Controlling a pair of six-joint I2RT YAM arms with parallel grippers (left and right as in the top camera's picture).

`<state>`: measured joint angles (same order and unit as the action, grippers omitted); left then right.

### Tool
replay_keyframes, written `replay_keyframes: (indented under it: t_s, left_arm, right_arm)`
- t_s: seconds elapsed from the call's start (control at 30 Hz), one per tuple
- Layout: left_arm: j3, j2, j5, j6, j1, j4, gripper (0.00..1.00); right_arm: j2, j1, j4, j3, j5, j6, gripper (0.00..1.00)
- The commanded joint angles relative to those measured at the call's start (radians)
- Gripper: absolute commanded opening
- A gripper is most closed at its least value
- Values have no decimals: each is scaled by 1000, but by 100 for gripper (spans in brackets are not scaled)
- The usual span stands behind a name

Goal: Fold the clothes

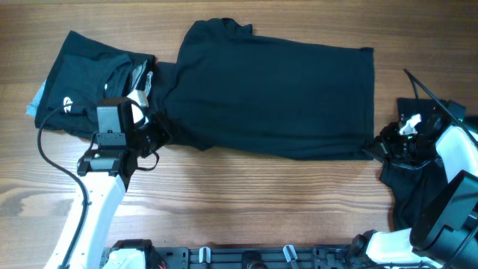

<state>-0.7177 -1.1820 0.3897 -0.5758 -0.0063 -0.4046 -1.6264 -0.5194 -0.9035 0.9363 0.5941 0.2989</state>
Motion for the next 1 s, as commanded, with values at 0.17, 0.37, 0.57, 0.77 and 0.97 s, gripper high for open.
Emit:
replay_keyframes:
  t_s: [0.17,0.37,0.57,0.77,0.97]
  left_arm:
    - [-18,-84,-48,48,0,80,4]
    - [-18,-127,-48,48,-41,163,4]
    - [-18,-173,-77,60,-51,212,4]
    - [-18,-224,-78,68,-51,318,4]
    - [-18,-256,-77,61,-51,441,4]
  right_arm:
    - [-12,6,112,15,52,77,4]
    - [-12,6,153,15,77,124,4]
    - [-14,6,188,15,76,153,4]
    - [-14,6,249,15,65,220,4]
    - [-20,6,274,15,23,254,4]
